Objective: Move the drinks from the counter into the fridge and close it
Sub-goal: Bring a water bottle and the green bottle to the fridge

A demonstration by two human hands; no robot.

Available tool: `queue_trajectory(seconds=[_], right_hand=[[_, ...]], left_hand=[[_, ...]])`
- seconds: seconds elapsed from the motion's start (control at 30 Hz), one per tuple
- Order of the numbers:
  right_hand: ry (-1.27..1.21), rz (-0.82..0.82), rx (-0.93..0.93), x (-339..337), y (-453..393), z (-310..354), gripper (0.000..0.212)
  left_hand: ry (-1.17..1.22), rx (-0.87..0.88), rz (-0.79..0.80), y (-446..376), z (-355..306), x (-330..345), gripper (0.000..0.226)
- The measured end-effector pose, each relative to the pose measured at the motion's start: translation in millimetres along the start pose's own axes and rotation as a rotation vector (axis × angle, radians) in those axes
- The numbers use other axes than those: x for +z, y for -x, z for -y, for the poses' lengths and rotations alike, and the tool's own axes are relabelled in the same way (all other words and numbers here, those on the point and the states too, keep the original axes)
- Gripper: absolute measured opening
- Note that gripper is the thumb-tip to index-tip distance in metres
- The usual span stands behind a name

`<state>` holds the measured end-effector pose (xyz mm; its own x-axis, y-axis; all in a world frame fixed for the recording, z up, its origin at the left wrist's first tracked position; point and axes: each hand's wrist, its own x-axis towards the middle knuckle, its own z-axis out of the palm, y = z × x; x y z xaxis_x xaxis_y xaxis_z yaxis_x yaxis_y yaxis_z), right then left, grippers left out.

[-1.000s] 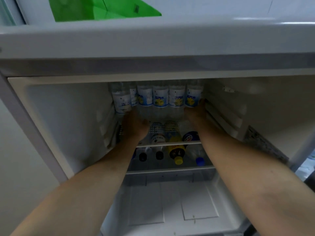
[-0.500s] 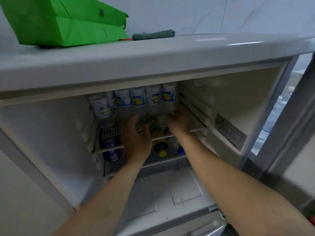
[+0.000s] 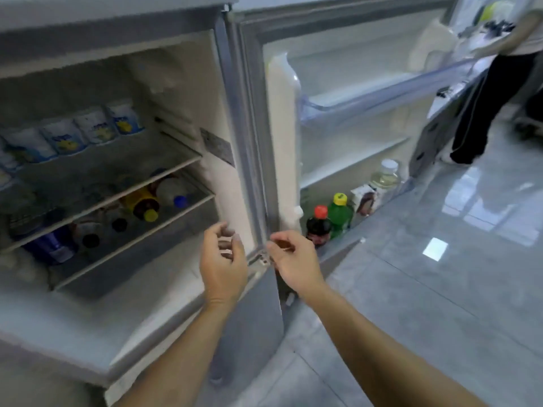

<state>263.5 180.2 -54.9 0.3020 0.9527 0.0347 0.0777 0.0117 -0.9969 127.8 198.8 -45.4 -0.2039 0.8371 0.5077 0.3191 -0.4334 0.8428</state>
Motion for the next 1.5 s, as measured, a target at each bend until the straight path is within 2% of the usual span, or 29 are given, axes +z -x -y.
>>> queue_trajectory(seconds=[0.13,0.27,0.43,0.57,0.7,0.87,1.0,1.17,1.33,1.5], right_hand=[[0.073,-0.185,0.262,-101,58,-58,0.014],[0.016,-0.391,0.537,-188,116,-113,0.016],[-0.062,-0.578,0.784,-249,190,-160,0.025],[-0.098,-0.709,0.926,-271,238,-180,0.022],[-0.115,-0.828,1.043,-276,277,-195,0.019],[-0.13,-0.947,1.195,-264,323,-212,0.015],[-0.16,-1.003,1.311,-254,359,-219,0.014],[-0.213,-1.1,1.432,-266,392,-228,0.014],[-0.26,-1.119,1.489,-316,398,-248,0.018],[-0.214,-1.039,1.481,-422,357,-257,0.018]], left_hand=[[0.045,-0.075,0.155,70,-1,41,0.023],[-0.034,-0.144,0.359,127,25,59,0.025],[-0.315,-0.517,0.807,181,109,54,0.026],[-0.568,-0.793,1.021,210,166,39,0.034],[-0.703,-0.939,1.063,219,178,40,0.038],[-0.728,-0.938,1.254,221,172,77,0.036],[-0.655,-0.955,1.372,219,152,136,0.03],[-0.512,-0.925,1.431,224,115,236,0.026],[-0.415,-0.905,1.472,231,91,332,0.023],[-0.501,-0.909,1.365,228,67,377,0.02]])
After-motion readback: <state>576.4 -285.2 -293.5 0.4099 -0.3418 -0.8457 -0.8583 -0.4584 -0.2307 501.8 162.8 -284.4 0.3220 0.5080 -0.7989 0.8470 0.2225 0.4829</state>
